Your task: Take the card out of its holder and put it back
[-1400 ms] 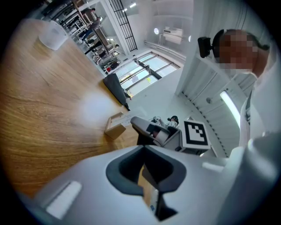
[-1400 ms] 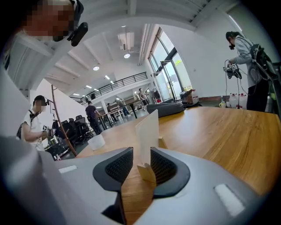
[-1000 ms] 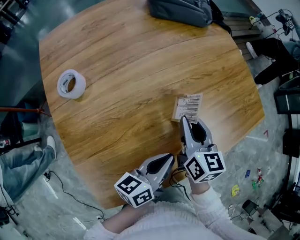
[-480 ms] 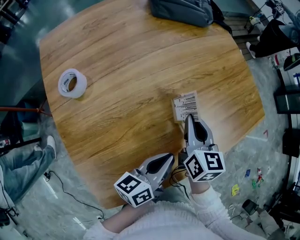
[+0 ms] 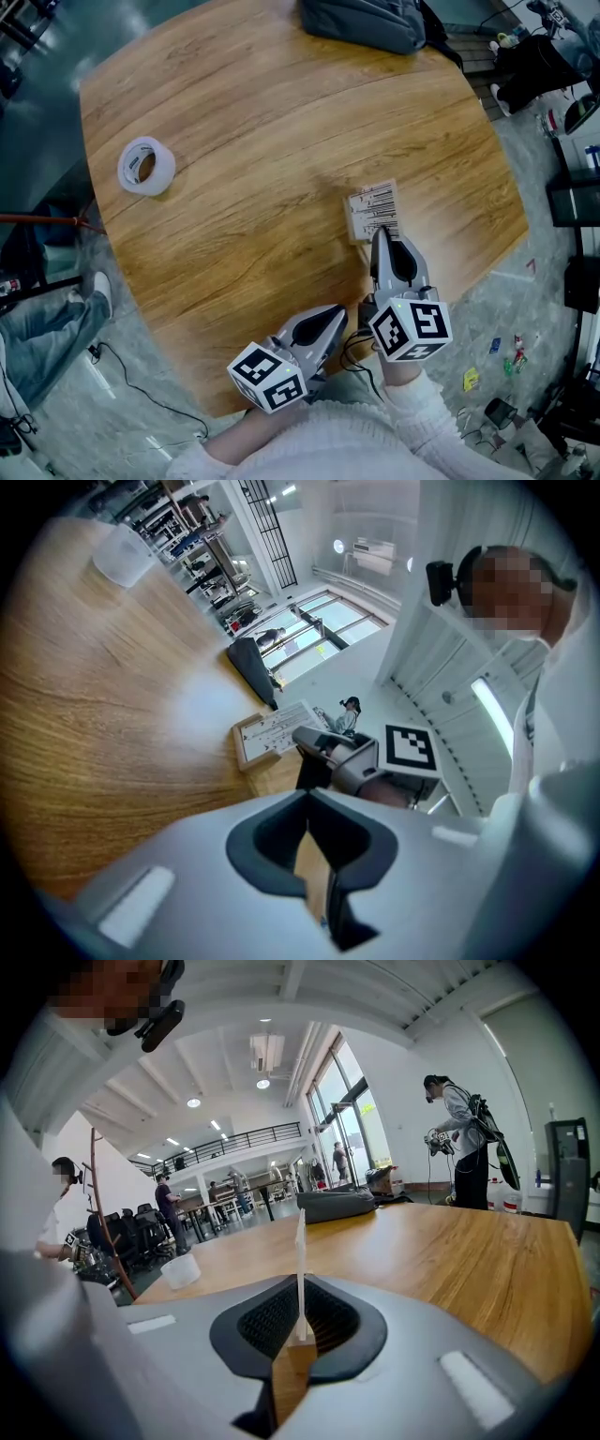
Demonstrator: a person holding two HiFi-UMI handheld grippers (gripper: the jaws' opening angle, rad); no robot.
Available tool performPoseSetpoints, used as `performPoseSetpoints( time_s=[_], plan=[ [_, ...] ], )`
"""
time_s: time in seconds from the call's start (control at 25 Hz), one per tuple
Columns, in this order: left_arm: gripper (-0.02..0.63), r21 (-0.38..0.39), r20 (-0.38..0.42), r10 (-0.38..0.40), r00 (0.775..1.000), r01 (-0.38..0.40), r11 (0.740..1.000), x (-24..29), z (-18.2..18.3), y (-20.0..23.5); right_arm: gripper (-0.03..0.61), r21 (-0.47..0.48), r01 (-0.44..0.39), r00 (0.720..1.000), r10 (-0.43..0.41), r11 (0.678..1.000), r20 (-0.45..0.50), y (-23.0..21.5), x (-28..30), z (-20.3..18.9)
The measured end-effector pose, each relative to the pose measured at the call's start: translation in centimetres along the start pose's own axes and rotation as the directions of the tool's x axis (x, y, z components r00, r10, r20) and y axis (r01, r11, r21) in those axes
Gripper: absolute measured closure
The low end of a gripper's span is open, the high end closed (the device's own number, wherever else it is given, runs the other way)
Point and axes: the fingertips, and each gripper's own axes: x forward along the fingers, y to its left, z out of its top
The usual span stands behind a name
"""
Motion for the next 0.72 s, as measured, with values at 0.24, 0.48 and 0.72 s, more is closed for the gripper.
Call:
performPoseSetpoints(
  time_s=[0.24, 0.48, 0.72],
  plan=[
    [0.606, 0.033, 0.014, 0.003, 1.0, -0.003, 0.999, -0.2, 0.4, -0.6, 0.583, -0.001, 0.004, 1.0, -0.004, 1.0, 0.021, 0.0, -0.6, 1.1],
    [0.606, 0.049, 0.008, -0.025, 1.0, 0.024, 0.999, -0.2, 0.7, -1.8, 0.583, -0.014, 0.002, 0.999, -0.001, 1.0, 0.053, 0.1, -1.4, 2.5],
    [0.606, 0.088, 0.004, -0.052, 0.999, 0.051, 0.995, -0.7, 1.2, -3.2, 0.583, -0.03, -0.004, 0.996, 0.007, 1.0, 0.093, 0.5, -2.4, 4.5]
  ],
)
